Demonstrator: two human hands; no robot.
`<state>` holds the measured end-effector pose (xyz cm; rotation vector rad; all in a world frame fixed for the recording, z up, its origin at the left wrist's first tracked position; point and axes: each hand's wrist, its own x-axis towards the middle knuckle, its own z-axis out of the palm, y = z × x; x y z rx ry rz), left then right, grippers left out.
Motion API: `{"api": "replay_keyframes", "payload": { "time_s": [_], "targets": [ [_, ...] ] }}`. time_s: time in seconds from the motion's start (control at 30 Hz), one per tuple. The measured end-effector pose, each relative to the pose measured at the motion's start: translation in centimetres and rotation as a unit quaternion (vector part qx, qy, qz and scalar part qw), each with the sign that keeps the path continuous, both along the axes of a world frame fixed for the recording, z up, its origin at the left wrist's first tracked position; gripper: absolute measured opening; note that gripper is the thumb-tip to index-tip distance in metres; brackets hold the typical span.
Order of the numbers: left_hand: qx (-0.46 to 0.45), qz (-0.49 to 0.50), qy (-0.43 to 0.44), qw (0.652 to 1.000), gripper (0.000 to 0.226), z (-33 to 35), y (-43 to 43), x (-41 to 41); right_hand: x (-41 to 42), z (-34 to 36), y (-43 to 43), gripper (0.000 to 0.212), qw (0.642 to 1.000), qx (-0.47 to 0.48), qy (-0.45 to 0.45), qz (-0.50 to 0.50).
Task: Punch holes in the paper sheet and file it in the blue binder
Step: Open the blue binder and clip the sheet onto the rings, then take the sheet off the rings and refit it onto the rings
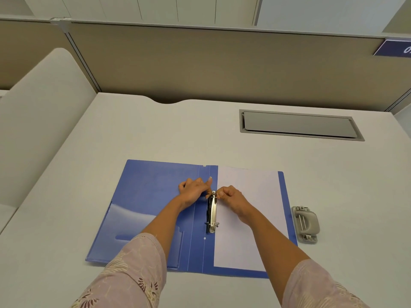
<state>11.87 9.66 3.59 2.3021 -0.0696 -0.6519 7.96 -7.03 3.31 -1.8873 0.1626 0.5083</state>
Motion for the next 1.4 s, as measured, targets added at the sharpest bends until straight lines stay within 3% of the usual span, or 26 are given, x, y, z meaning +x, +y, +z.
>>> {"api": "replay_keyframes", "payload": {
  "time_s": [0.33, 0.43, 0.6, 0.73, 0.9, 1.03, 1.23, 1.4],
  "targets": [
    [0.006, 0.020, -0.024, 0.999, 0.067, -0.8, -0.4, 0.0, -0.2, -0.1, 0.1, 0.032, 1.000, -0.008, -0.006, -0.026],
    [0.021, 0.010, -0.033, 0.999, 0.065, -0.8, -0.4, -0.2, -0.5, 0.0, 0.1, 0.023, 0.999, 0.004, -0.009, -0.052],
    [0.024, 0.010, -0.128, 0.991, 0.040, -1.1, 0.1, -2.0, -1.5, 1.4, -0.7, 0.014, 0.979, 0.060, -0.077, -0.178],
    [-0.009, 0.088, -0.166, 0.982, 0.027, -0.7, 0.6, -4.3, -3.8, 2.4, -3.3, 0.013, 0.967, 0.014, -0.138, -0.212],
    [-0.130, 0.274, -0.106, 0.947, 0.021, 0.5, 0.7, -8.6, -8.9, 1.7, -7.4, 0.026, 0.954, -0.159, -0.140, -0.213],
    [-0.152, 0.341, -0.008, 0.928, 0.029, 1.1, -1.4, -13.9, -13.5, 1.0, -8.4, 0.049, 0.949, -0.235, -0.099, -0.186],
    [-0.080, 0.312, 0.081, 0.943, 0.048, 0.4, -4.1, -17.0, -15.8, -0.3, -8.4, 0.083, 0.956, -0.234, -0.030, -0.176],
    [-0.067, 0.282, 0.135, 0.948, 0.057, 1.3, -5.0, -16.5, -16.2, -1.0, -8.2, 0.091, 0.952, -0.242, -0.052, -0.182]
  ]
}}
